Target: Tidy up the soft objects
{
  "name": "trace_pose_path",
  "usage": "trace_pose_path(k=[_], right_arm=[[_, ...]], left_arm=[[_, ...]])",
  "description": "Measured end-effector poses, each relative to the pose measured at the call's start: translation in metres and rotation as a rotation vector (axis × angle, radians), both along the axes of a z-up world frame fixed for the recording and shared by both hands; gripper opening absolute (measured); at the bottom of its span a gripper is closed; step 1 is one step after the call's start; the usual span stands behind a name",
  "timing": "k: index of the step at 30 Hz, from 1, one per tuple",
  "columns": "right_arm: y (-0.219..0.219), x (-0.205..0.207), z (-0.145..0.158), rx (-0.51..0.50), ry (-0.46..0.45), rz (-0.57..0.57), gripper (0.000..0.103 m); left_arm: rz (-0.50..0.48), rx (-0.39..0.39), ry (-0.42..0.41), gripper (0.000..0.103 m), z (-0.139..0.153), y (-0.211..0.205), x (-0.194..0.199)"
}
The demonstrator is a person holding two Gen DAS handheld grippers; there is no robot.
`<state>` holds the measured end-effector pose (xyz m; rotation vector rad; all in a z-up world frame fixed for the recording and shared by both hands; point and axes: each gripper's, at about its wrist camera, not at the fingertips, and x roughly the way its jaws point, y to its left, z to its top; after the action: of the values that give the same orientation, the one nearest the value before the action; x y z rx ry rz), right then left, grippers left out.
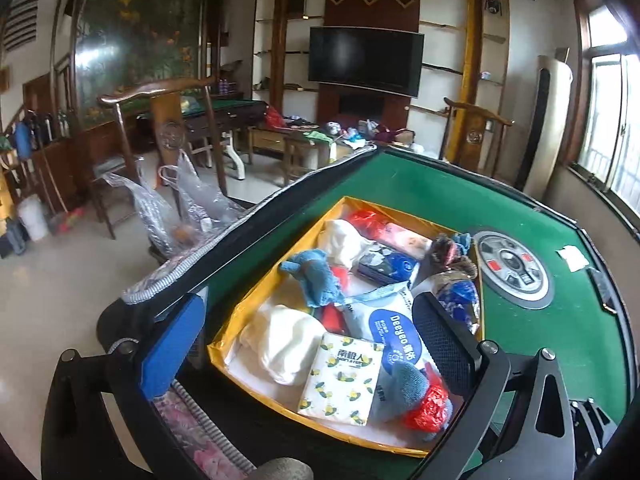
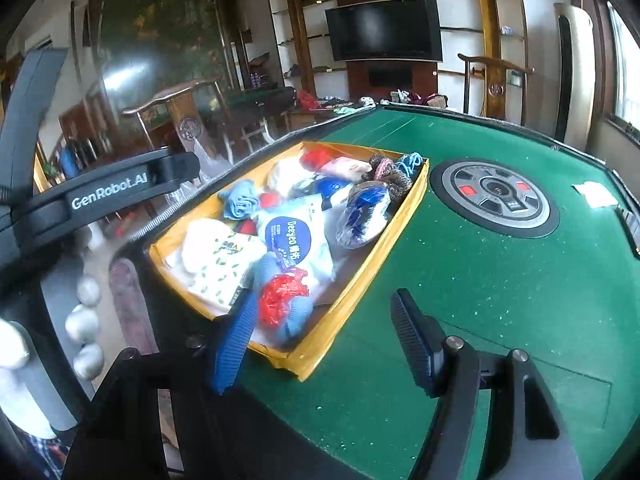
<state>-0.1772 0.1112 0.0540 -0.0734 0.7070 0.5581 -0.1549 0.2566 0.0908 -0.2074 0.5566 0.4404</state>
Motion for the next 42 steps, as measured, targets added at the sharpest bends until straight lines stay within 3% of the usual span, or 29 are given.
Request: trace_pose_path(k=[13, 33, 38, 39, 41, 42], right_arm=[[0.0, 0.009, -0.008, -0.022, 0.031, -0.025, 0.064], [0.008, 0.008, -0.015, -0.074, 0.051, -0.047, 0.064], [-0.001, 0.003, -0.006, -0.061, -0.002, -0.092, 0.065], [-0.003, 0.001, -0.003, -0.057, -0.027, -0.104, 0.066], [-0.008, -0.005, 0.004, -0.053, -0.094, -0.143, 0.089], [-0.009, -0.006, 0.005, -0.06, -0.111, -0.157, 0.093]], left_arm=[[0.038, 0.002, 0.063, 0.103, -0.017, 0.008, 0.009], [0.007, -0.042, 0.106, 0.103, -0.029, 0.012, 0.009], [-0.006, -0.058, 0.118, 0.103, -0.032, 0.012, 0.008], [-0.011, -0.06, 0.118, 0.103, -0.032, 0.011, 0.008], [-0.022, -0.063, 0.114, 0.103, -0.032, 0.01, 0.007], [-0.03, -0.064, 0.114, 0.103, -0.032, 0.009, 0.007]])
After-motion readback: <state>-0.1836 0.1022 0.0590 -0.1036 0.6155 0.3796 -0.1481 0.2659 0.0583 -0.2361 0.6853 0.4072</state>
